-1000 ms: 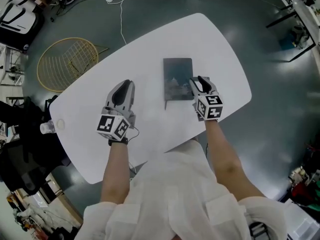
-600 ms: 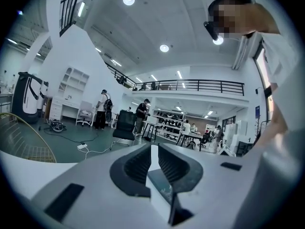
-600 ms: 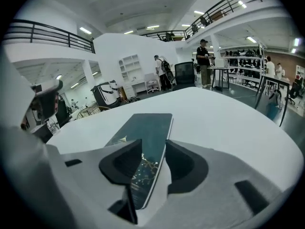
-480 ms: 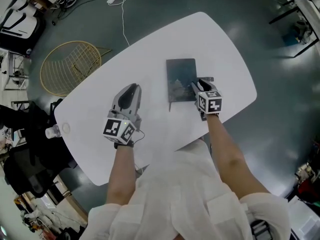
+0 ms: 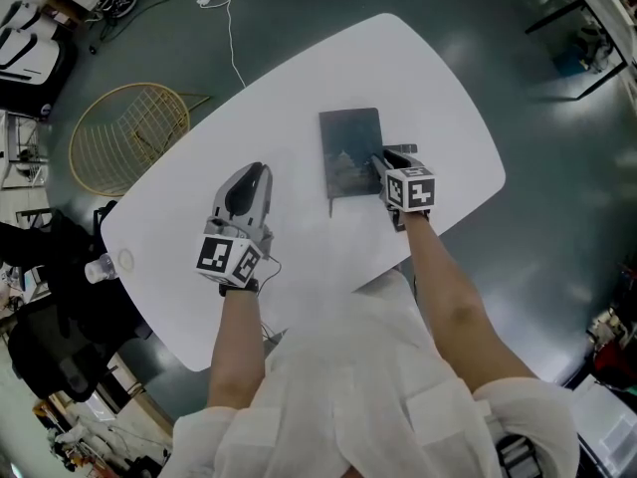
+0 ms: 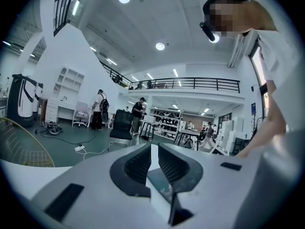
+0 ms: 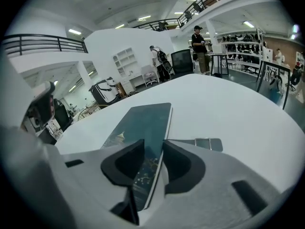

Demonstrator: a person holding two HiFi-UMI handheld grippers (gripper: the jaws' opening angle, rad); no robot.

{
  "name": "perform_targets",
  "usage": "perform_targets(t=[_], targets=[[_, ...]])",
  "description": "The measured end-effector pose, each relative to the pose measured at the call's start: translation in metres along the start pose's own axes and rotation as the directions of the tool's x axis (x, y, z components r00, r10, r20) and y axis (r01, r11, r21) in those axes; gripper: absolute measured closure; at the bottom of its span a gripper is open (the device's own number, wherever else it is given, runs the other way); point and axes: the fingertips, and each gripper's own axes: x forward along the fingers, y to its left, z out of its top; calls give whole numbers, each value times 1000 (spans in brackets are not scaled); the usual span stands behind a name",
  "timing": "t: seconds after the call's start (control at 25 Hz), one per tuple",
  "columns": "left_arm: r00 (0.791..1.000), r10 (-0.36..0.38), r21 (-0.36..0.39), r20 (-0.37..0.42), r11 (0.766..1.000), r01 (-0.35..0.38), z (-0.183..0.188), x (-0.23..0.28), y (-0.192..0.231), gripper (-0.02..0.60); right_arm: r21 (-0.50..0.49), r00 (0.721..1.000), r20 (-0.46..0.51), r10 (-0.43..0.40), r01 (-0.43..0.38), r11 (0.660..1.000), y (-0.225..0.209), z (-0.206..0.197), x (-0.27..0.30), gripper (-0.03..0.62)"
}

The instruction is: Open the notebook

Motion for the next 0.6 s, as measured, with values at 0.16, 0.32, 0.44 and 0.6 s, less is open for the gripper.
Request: perform_targets(t=[0.16,0.32,0.44,0.6], targets=[[1000,0,1,5,1000,0,3,0,-1,537,-2,1000,7,1,-1,1000,1,6,-6,473],[1000,-5,15,14,1000,5,10,-4,-2,537,-8,999,36,-7,7,1000,6,15,-17,485],[999,0,20,32,1000,-1,19,-7,-3,537,-15,997,74,3,-2,1000,12,28,-29,499],[998,19,18,60,1000,-20,28,-20,-1,537,-24,988,146,39,-36,999,33,45,-49,500]])
